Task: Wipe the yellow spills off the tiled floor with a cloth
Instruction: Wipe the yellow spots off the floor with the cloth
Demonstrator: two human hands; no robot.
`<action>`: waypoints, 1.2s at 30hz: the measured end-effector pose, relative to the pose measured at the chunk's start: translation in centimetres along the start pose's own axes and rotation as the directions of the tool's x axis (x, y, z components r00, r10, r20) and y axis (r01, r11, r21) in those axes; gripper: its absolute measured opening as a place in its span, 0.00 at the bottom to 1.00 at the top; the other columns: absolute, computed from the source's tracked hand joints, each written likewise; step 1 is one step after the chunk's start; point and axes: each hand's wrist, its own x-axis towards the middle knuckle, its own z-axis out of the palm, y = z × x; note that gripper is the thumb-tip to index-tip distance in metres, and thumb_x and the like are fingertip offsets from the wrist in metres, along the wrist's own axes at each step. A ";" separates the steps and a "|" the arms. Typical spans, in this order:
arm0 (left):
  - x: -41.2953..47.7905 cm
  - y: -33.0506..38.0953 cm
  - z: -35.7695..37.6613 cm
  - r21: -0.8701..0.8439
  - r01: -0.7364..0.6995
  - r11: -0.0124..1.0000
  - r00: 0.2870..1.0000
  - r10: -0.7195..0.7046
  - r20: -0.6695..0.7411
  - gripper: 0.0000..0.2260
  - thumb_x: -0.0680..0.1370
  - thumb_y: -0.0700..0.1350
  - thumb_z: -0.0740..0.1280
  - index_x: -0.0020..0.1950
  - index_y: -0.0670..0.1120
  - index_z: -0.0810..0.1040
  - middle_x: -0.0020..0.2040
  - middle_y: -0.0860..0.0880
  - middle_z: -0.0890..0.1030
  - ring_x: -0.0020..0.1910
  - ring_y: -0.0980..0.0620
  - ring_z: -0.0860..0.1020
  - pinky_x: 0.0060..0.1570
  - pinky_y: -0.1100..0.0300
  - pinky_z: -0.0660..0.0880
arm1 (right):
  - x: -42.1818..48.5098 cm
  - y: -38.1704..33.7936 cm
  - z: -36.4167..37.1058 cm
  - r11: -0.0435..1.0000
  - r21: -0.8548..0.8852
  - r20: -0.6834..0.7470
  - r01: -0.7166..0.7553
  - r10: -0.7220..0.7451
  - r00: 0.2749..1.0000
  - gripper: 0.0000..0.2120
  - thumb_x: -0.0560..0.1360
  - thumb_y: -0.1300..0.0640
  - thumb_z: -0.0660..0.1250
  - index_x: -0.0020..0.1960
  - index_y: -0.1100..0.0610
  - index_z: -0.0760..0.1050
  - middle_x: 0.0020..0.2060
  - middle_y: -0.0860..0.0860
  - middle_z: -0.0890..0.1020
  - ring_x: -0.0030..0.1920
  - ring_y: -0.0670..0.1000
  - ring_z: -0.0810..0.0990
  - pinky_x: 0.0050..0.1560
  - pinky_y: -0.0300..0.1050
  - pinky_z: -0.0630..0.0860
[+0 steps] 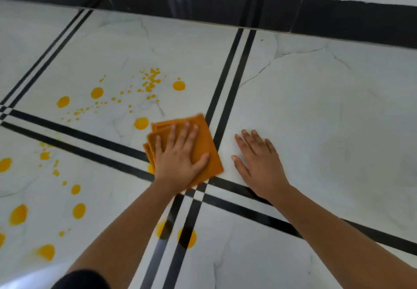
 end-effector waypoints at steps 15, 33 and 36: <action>-14.7 -1.0 1.4 0.004 -0.038 0.999 0.998 0.038 0.041 0.35 0.73 0.71 0.43 0.76 0.56 0.41 0.76 0.52 0.46 0.76 0.43 0.44 0.69 0.39 0.39 | -2.7 -6.6 1.4 0.994 -0.038 0.027 0.100 -0.099 0.995 0.38 0.71 0.37 0.31 0.75 0.52 0.53 0.75 0.52 0.56 0.76 0.53 0.49 0.73 0.50 0.45; -16.3 -4.0 1.0 -0.061 0.431 0.900 0.901 -0.425 0.085 0.38 0.71 0.73 0.39 0.74 0.55 0.31 0.76 0.52 0.34 0.73 0.45 0.33 0.67 0.39 0.31 | -6.8 -6.2 0.6 0.979 -0.062 0.078 0.197 -0.192 0.978 0.33 0.75 0.39 0.40 0.74 0.56 0.57 0.74 0.54 0.61 0.75 0.55 0.54 0.73 0.53 0.49; -20.4 -0.2 1.5 -0.019 0.169 0.985 0.973 -0.164 0.162 0.38 0.69 0.73 0.35 0.73 0.56 0.30 0.75 0.51 0.32 0.73 0.43 0.31 0.66 0.39 0.28 | -7.3 -6.0 0.6 0.982 -0.059 0.099 0.177 -0.171 0.980 0.33 0.76 0.38 0.40 0.75 0.55 0.55 0.75 0.54 0.59 0.75 0.54 0.52 0.73 0.52 0.48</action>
